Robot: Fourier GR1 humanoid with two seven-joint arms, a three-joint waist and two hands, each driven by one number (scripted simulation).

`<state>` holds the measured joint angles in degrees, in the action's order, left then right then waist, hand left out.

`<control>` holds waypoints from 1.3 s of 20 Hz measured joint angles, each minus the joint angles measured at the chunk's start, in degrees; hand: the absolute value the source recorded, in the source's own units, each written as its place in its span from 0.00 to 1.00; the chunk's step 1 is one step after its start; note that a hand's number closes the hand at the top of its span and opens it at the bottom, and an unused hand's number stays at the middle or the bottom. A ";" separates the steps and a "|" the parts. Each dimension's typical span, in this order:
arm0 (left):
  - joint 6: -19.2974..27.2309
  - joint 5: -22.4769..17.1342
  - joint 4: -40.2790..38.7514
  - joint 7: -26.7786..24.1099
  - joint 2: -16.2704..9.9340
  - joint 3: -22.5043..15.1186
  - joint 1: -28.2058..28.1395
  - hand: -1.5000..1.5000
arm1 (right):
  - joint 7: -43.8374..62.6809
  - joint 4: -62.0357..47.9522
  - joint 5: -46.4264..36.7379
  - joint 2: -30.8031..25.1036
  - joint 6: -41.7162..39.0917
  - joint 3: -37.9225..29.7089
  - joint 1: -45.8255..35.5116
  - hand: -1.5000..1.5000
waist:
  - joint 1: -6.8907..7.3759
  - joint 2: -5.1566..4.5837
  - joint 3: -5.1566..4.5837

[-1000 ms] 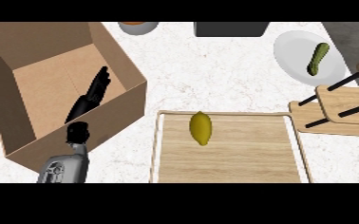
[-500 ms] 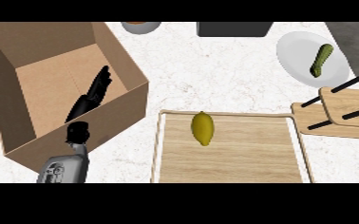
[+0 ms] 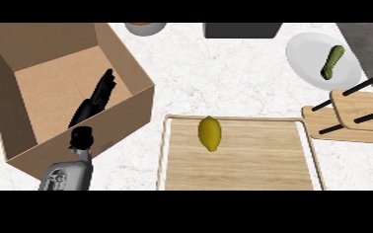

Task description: Pick the bell pepper from the tray and place it in the tiered shelf

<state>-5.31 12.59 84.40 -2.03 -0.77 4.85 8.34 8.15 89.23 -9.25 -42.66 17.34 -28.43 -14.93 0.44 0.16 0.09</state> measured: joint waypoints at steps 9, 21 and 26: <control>-0.38 0.36 -0.02 -0.15 0.10 0.76 0.19 0.50 | 4.97 -6.50 -8.83 -2.28 3.10 -2.16 3.74 0.00 | -0.28 0.12 -0.08; -1.20 0.65 1.48 0.59 0.10 1.32 -0.49 0.50 | 4.19 -6.52 2.50 -1.62 -3.72 -9.56 2.41 0.00 | -0.42 0.07 -0.03; -0.33 1.00 -0.23 -0.35 0.47 1.27 0.31 0.50 | 5.83 -6.43 6.98 -3.53 -6.44 -12.42 0.38 0.00 | -0.44 0.15 0.00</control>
<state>-5.64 13.59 84.17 -2.38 -0.30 6.12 8.64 13.97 82.80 -2.27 -46.19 10.90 -40.85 -14.56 0.00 0.31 0.09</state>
